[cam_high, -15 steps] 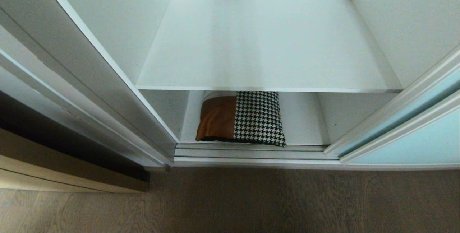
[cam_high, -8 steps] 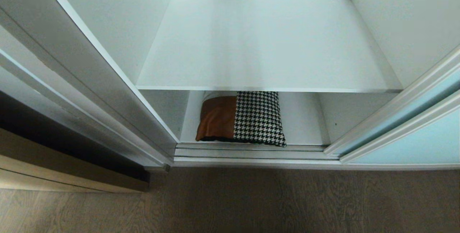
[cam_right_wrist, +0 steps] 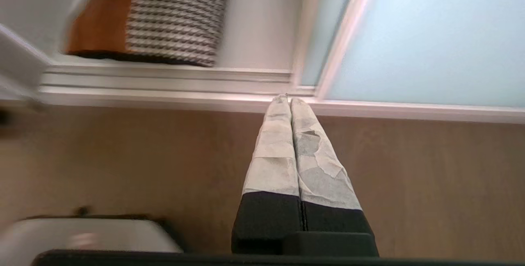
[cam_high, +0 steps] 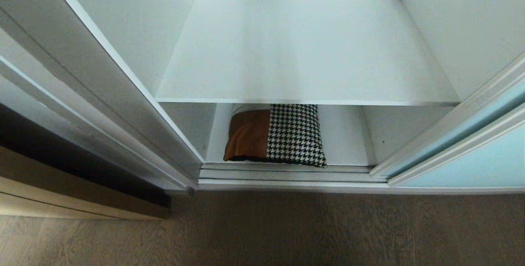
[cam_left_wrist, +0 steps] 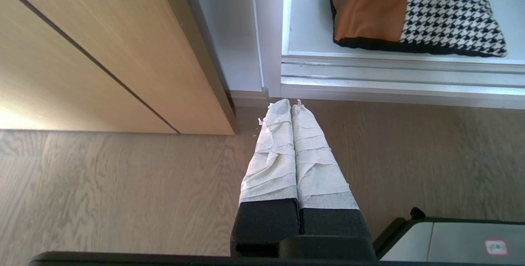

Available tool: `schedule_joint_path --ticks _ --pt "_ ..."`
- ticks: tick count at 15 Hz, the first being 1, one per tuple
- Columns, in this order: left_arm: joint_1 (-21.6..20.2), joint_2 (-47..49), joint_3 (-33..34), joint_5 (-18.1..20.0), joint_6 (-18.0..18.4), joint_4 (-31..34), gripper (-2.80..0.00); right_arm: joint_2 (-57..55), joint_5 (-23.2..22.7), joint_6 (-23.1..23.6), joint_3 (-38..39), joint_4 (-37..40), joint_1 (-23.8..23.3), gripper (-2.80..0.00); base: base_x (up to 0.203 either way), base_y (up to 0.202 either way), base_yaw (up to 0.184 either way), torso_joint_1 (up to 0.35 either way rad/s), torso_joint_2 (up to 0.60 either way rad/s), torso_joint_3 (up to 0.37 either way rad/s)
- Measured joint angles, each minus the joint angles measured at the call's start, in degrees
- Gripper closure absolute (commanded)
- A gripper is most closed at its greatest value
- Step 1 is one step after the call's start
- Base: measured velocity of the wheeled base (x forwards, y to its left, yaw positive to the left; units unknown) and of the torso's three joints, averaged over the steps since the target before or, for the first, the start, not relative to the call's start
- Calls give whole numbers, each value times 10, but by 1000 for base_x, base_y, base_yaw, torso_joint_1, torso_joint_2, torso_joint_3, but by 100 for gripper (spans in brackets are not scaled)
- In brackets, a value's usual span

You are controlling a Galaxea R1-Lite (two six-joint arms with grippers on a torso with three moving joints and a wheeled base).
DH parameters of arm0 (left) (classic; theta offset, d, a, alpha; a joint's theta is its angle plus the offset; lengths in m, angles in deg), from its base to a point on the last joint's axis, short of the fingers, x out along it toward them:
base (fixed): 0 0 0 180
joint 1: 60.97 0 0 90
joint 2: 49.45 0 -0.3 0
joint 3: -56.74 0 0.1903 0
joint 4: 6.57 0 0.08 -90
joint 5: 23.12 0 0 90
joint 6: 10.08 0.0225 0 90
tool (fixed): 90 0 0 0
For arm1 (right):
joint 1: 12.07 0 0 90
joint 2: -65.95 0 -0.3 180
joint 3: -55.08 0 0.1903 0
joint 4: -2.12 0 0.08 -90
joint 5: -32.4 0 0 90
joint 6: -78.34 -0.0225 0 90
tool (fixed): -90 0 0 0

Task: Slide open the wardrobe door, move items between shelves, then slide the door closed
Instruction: Place the pillow on the higher shelf

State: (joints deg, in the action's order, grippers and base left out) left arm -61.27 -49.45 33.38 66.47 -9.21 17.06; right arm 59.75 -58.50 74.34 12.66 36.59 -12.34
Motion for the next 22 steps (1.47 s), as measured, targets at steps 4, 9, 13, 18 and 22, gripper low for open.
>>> schedule_joint_path --ticks 4,9,13,18,22 --pt "0 0 0 0 0 0 0 -123 -110 -85 -114 167 2 0 0 0 0 0 0 0" --pt "0 0 0 0 0 0 0 -307 -164 -130 -72 90 13 0 0 0 0 0 0 0" --pt "0 0 0 0 0 0 0 -518 -168 -131 -41 -58 13 0 0 0 0 0 0 0" --pt "0 0 0 0 0 0 0 -756 -188 -113 -20 -301 13 0 0 0 0 0 0 0" --pt "0 0 0 0 0 0 0 -924 -199 -92 -20 -469 10 0 0 0 0 0 0 0"
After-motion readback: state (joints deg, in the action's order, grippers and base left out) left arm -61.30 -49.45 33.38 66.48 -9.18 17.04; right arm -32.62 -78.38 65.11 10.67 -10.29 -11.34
